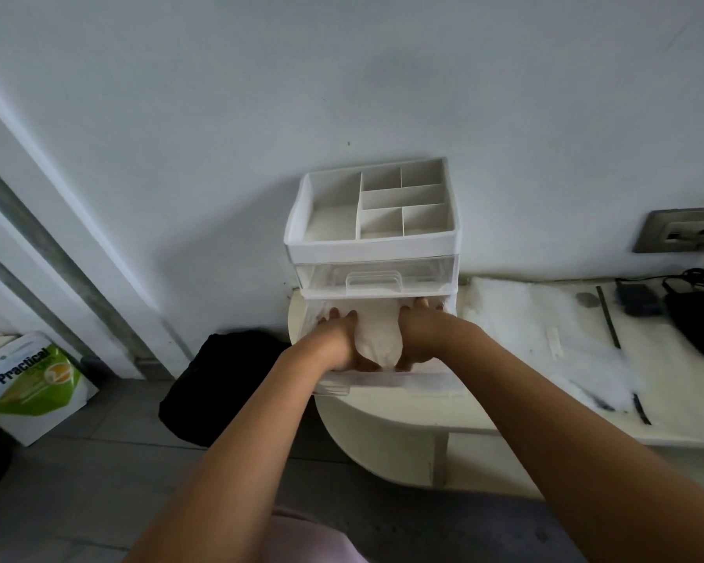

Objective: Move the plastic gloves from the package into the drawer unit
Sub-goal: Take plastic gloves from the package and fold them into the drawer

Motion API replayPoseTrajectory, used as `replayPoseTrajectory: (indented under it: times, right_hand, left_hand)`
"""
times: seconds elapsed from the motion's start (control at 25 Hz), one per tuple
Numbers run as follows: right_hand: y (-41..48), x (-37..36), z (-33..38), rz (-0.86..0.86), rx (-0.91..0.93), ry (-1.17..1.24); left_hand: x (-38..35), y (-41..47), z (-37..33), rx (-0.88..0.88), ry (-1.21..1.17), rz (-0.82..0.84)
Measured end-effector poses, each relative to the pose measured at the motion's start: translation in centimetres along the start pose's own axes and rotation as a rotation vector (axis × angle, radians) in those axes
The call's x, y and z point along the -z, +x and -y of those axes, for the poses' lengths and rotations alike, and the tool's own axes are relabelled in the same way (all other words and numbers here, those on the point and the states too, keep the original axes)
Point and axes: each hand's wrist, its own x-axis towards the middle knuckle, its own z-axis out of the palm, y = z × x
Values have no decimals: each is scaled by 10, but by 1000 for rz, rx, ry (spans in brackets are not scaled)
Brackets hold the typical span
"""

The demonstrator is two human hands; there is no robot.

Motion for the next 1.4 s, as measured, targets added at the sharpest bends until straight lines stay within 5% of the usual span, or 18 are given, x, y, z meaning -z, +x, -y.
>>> replayPoseTrajectory:
  times: [0.44, 0.8, 1.12, 1.4]
  right_hand:
    - [-82, 45, -68, -292, 323, 310]
    - [-106, 35, -186, -339, -5, 49]
    - [-93, -26, -278, -102, -355, 199]
    - [-90, -46, -291, -91, -322, 371]
  left_hand:
    - [11, -28, -13, 0, -53, -38]
    - [14, -69, -92, -384, -345, -624]
    - [-17, -62, -161, -597, -372, -402]
    - [-62, -28, -207, -547, -310, -235]
